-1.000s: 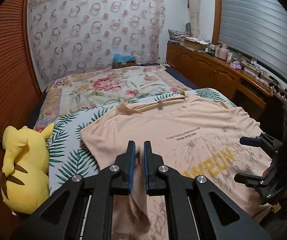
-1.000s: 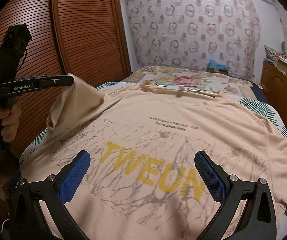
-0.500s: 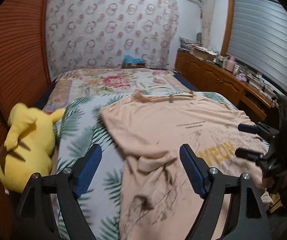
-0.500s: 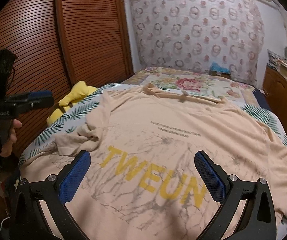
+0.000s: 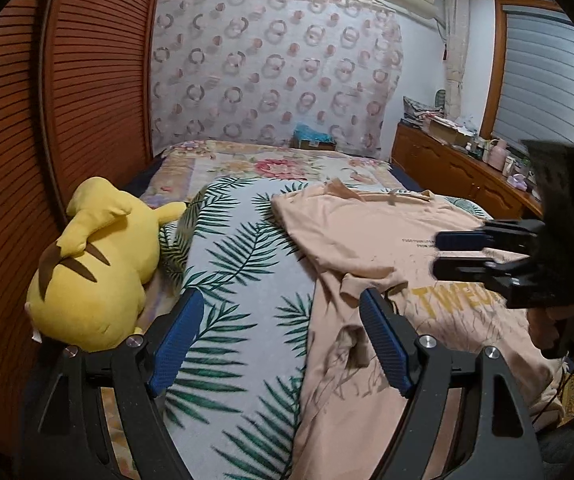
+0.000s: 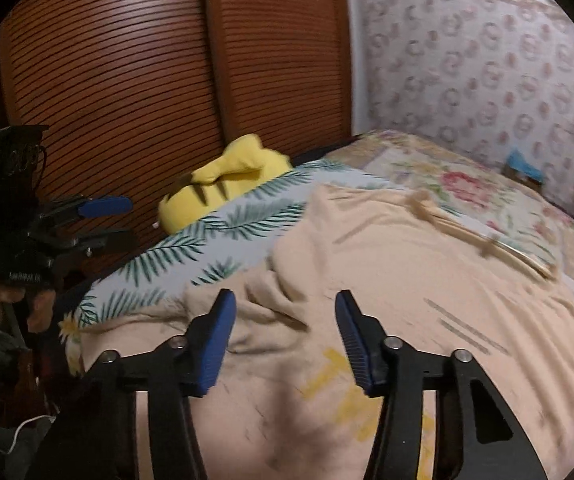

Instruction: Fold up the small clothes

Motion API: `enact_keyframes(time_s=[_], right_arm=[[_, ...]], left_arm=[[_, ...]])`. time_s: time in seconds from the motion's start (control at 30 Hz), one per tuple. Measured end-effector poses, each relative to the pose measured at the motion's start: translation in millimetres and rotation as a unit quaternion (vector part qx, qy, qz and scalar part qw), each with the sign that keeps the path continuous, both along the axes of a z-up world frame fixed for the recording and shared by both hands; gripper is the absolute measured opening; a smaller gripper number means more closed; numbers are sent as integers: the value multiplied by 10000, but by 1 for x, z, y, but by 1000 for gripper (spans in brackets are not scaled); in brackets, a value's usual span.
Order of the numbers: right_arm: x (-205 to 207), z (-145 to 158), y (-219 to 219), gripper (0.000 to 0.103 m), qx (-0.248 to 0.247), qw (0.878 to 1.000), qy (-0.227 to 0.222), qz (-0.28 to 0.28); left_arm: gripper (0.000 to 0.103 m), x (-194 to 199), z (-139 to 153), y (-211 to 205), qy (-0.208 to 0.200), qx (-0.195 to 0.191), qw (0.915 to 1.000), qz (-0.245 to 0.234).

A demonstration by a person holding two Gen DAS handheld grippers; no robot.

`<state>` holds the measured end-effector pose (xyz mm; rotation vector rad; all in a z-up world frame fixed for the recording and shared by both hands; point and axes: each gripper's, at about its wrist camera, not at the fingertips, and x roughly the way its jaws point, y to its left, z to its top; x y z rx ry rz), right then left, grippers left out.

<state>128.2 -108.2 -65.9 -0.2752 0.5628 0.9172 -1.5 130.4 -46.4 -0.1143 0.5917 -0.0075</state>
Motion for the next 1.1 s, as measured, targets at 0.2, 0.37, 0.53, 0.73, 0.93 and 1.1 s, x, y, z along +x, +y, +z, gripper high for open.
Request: enact_keyframes(time_s=[0.2,0.37,0.53,0.73,0.93,1.1], right_arm=[[24,-22,44,43,-369,9977,325,458],[45,-51,72,38,-992,9937,346,379],[51,-56,73,6,-1056,9941,151,179],[46,-32,44,5,-440,9989,91,-151],[33,-20,1,5,-135,9970,-32,-765],[40,-37,-13,5,-258,9903,142,-1355]], left_arm=[[81,-8,-5,3,33,64,9999,71],[81,-10,-8,3,78,4,10000,54],[81,-10,-8,-1,86,-3,10000,21],[81,-7,-8,-7,100,5,9999,-12],[81,1,-11,-13,136,78,9998,-82],[81,13,-12,-16,185,148,9996,-177]])
